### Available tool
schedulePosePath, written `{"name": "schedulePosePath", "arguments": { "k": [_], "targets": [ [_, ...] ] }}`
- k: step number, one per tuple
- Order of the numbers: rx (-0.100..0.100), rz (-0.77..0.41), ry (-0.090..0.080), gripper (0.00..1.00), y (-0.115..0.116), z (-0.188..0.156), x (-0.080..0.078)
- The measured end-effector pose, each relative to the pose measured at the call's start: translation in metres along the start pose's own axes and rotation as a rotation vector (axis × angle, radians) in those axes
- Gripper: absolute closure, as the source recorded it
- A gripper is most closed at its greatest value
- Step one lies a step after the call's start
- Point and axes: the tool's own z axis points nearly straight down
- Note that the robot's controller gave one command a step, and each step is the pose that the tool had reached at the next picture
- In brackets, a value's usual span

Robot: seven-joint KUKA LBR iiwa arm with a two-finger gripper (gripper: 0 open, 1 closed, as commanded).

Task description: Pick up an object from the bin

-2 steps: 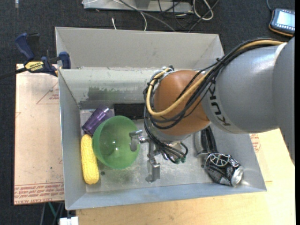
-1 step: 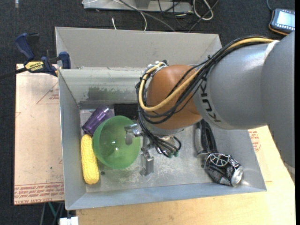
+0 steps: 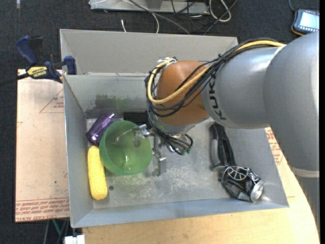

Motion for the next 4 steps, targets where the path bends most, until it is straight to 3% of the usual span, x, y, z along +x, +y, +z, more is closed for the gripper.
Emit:
{"name": "schedulePosePath", "arguments": {
  "k": [1, 2, 4],
  "targets": [
    [-0.009, 0.090, -0.009, 0.00, 0.076, 0.003, 0.032],
    [0.005, -0.148, -0.009, 1.00, 0.065, 0.033, -0.025],
    [0.005, -0.145, -0.008, 1.00, 0.061, 0.016, -0.031]
  ]
}}
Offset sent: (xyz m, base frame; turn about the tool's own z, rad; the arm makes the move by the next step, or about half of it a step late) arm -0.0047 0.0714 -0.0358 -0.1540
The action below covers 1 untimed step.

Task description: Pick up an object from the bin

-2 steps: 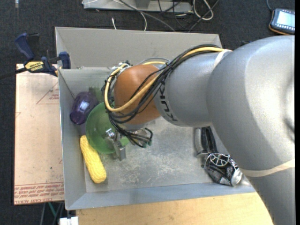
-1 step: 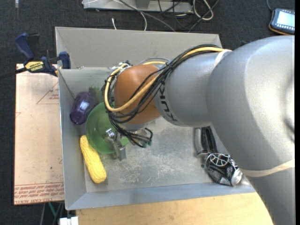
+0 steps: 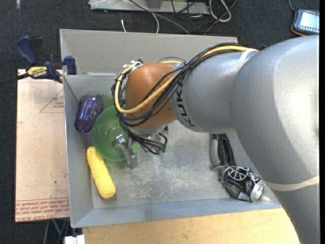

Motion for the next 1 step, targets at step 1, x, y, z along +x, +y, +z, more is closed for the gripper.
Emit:
{"name": "schedulePosePath", "arguments": {
  "k": [1],
  "targets": [
    [0.000, -0.002, -0.002, 1.00, -0.0033, 0.0144, 0.0042]
  ]
}}
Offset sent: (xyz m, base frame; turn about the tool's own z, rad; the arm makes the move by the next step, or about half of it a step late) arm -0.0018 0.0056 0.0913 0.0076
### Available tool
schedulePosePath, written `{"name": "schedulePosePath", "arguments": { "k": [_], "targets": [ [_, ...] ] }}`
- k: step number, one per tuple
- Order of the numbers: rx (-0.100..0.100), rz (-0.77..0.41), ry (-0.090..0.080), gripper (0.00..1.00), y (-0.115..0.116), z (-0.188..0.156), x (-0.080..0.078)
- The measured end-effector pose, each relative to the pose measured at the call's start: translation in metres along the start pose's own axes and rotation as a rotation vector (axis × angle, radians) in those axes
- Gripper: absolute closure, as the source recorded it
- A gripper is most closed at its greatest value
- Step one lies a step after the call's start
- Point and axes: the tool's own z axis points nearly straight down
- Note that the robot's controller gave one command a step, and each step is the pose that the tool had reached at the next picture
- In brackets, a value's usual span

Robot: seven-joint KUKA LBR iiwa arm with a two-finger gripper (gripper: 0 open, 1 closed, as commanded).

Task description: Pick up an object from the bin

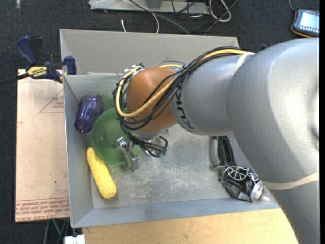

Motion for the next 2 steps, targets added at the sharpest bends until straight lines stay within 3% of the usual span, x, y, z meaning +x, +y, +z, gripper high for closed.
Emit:
{"name": "schedulePosePath", "arguments": {
  "k": [1, 2],
  "targets": [
    [-0.001, 0.011, -0.002, 1.00, 0.0084, -0.1055, -0.0080],
    [-0.001, 0.011, -0.002, 1.00, 0.0084, -0.1055, -0.0079]
  ]
}}
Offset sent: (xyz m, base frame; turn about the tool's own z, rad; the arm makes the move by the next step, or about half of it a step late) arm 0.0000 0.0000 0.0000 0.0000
